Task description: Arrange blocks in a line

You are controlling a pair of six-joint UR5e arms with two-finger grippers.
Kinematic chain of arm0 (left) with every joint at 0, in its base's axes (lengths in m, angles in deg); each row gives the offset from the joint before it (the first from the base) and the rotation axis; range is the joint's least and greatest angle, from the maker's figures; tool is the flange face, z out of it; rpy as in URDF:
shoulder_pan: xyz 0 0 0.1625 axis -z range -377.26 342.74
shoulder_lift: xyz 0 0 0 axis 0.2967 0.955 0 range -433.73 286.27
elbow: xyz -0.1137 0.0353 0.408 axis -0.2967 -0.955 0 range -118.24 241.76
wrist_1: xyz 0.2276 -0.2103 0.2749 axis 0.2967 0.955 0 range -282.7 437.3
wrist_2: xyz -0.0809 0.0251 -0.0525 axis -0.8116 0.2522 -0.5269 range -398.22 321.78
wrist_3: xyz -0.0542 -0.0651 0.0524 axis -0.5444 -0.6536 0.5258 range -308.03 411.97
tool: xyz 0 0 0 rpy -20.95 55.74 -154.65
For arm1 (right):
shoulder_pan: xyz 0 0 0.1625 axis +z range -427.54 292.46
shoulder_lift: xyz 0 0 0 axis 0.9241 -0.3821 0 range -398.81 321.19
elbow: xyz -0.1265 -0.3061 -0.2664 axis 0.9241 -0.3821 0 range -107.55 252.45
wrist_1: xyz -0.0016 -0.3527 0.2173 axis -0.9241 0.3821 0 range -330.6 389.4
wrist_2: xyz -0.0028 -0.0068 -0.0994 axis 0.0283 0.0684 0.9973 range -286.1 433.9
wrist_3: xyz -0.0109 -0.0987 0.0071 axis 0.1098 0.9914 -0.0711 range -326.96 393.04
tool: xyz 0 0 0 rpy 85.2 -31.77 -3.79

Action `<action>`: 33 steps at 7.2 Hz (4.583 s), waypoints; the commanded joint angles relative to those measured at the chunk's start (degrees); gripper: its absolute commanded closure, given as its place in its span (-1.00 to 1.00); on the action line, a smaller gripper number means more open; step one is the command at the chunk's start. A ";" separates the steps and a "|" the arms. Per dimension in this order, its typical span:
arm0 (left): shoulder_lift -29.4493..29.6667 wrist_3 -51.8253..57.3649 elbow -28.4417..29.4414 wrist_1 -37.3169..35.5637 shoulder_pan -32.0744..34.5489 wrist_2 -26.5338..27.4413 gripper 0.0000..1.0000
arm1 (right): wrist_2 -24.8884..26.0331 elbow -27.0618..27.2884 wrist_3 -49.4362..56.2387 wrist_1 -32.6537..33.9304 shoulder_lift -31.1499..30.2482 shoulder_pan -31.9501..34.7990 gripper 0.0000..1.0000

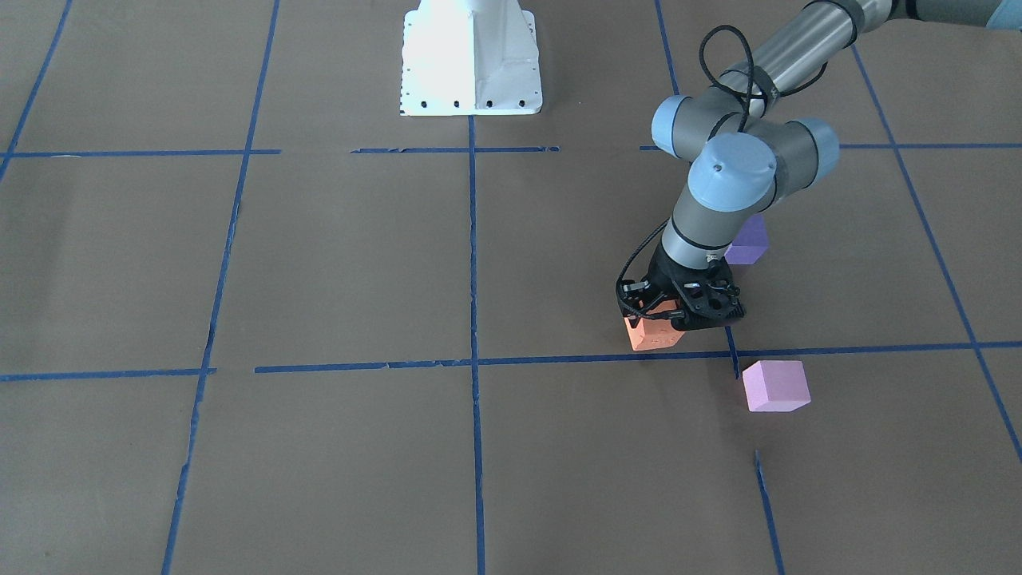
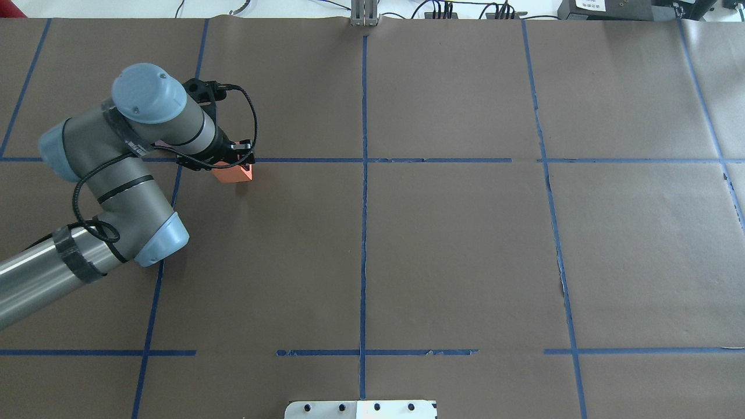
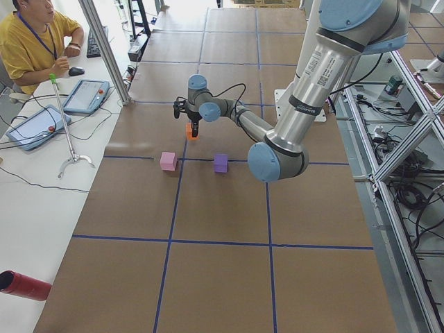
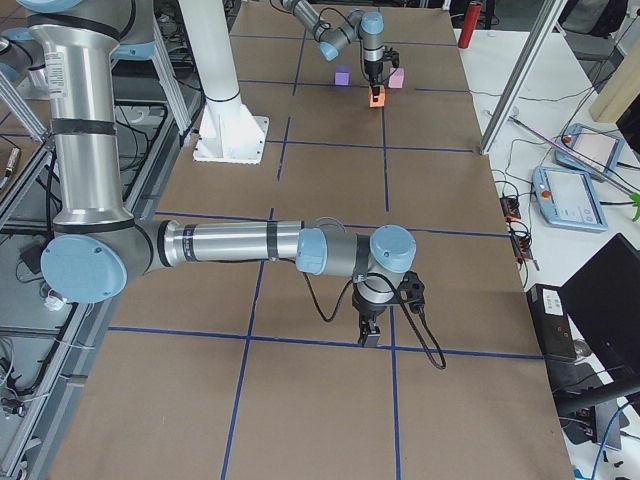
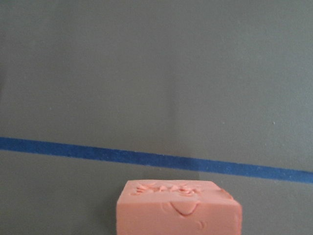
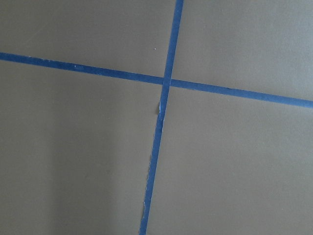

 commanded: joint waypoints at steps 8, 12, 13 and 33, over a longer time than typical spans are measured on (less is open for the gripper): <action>-11.51 17.61 -3.18 0.17 6.53 -0.68 0.00 | 0.00 0.00 0.07 0.00 0.00 0.00 -1.00; -11.33 17.61 -2.91 0.26 6.35 -4.55 -0.49 | 0.00 0.00 -0.02 0.00 0.00 0.00 -1.00; -11.59 17.87 -2.82 0.26 6.26 -4.64 -0.92 | 0.00 0.00 -0.02 0.00 0.00 0.00 -1.00; -31.46 53.72 -5.46 -0.53 42.65 -20.02 -1.00 | 0.00 0.00 0.07 0.00 0.00 0.00 -1.00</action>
